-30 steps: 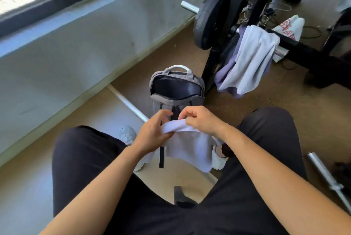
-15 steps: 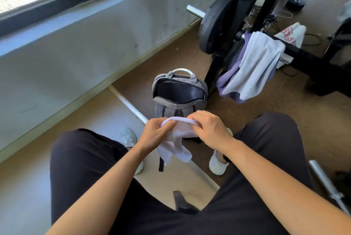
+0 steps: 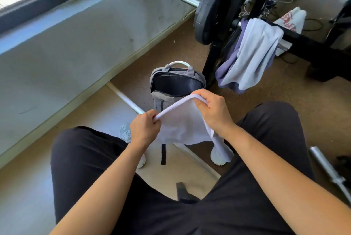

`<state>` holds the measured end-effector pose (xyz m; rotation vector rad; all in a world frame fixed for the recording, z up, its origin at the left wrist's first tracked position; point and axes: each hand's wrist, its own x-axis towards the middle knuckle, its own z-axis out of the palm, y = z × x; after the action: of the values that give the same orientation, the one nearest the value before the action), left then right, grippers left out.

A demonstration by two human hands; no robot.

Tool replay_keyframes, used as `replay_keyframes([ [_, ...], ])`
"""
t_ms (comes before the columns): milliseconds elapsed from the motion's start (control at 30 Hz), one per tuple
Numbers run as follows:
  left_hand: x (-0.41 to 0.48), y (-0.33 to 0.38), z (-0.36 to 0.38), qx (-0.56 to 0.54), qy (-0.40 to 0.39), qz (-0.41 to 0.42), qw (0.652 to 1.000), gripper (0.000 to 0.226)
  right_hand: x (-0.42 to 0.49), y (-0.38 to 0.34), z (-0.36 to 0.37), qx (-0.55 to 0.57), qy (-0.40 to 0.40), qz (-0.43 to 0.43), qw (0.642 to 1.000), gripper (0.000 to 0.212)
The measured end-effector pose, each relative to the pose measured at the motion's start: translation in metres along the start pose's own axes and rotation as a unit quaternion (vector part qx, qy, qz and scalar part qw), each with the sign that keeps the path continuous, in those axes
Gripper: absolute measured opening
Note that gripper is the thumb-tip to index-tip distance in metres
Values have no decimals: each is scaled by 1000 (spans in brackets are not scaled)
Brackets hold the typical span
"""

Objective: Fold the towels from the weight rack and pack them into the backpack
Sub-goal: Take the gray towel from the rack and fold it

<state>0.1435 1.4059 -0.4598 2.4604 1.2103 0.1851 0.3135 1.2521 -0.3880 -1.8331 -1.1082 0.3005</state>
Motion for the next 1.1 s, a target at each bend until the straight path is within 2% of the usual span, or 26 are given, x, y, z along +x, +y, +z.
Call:
replay_keyframes([
  [67, 2, -3, 3, -23, -14, -20, 999, 19, 3, 6, -8, -2, 34, 19, 999, 16],
  [133, 5, -2, 7, -109, -45, -38, 992, 13, 6, 18, -15, -9, 59, 45, 997, 13],
  [233, 3, 7, -1, -281, -107, -83, 950, 14, 13, 39, -26, -27, 91, 92, 991, 12],
  [300, 1, 12, -10, -331, -117, -82, 933, 15, 18, 55, -36, -50, 95, 129, 986, 12],
  [400, 1, 6, -21, -274, -86, -14, 958, 14, 25, 75, -42, -51, 93, 194, 975, 15],
  [500, 2, -3, -24, -101, -57, 40, 992, 7, 28, 82, -37, -22, 114, 230, 966, 39],
  [567, 1, -5, -23, -5, -59, 40, 997, 8, 29, 83, -33, -8, 125, 247, 961, 47],
  [667, 0, -15, -16, 53, -78, 9, 995, 12, 31, 88, -32, -48, 145, 280, 948, 34],
  [700, 2, -21, -15, 47, -80, -8, 996, 12, 32, 92, -32, -71, 151, 299, 939, 25],
  [767, 4, -28, -13, 7, -82, -43, 996, 18, 35, 98, -34, -93, 180, 332, 921, 24],
  [900, 9, -33, -12, -105, -61, -119, 985, 37, 33, 99, -42, -33, 209, 346, 914, 29],
  [1033, 14, -40, -8, -187, -9, -235, 954, 26, 28, 100, -47, 31, 234, 364, 901, 24],
  [1100, 14, -38, -10, -212, 11, -283, 935, 29, 29, 95, -47, 43, 231, 365, 901, 31],
])
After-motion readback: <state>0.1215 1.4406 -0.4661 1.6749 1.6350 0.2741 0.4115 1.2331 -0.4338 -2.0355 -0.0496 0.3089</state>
